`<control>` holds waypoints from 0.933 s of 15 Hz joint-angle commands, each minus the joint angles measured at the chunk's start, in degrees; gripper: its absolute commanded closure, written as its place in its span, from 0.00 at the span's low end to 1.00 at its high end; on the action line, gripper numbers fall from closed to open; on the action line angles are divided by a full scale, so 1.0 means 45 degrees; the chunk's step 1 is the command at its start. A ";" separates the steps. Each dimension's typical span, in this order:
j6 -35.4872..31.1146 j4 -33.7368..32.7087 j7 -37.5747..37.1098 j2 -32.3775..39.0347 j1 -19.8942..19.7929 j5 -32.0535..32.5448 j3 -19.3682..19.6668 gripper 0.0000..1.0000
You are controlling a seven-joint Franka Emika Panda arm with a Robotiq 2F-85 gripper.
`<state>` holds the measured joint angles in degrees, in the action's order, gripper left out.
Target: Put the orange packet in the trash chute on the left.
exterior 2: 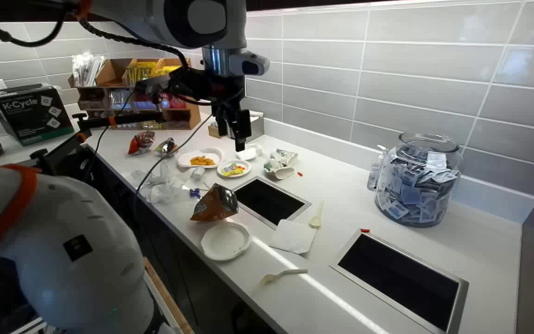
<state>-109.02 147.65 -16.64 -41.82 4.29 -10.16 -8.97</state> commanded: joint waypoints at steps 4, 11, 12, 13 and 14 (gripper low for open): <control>0.0038 -0.0028 0.0027 0.0003 -0.0050 -0.0021 -0.0034 0.00; -0.0733 -0.0296 0.1230 0.2073 0.1315 -0.1039 -0.0645 0.00; -0.1121 -0.0330 0.1513 0.2642 0.1606 -0.1228 -0.0868 0.00; -0.1554 -0.0343 0.1891 0.3137 0.1886 -0.1264 -0.1049 0.00; -0.2009 -0.0396 0.2224 0.3737 0.2144 -0.1166 -0.1256 0.00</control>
<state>-113.37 147.34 -10.95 -33.42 10.70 -14.22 -13.01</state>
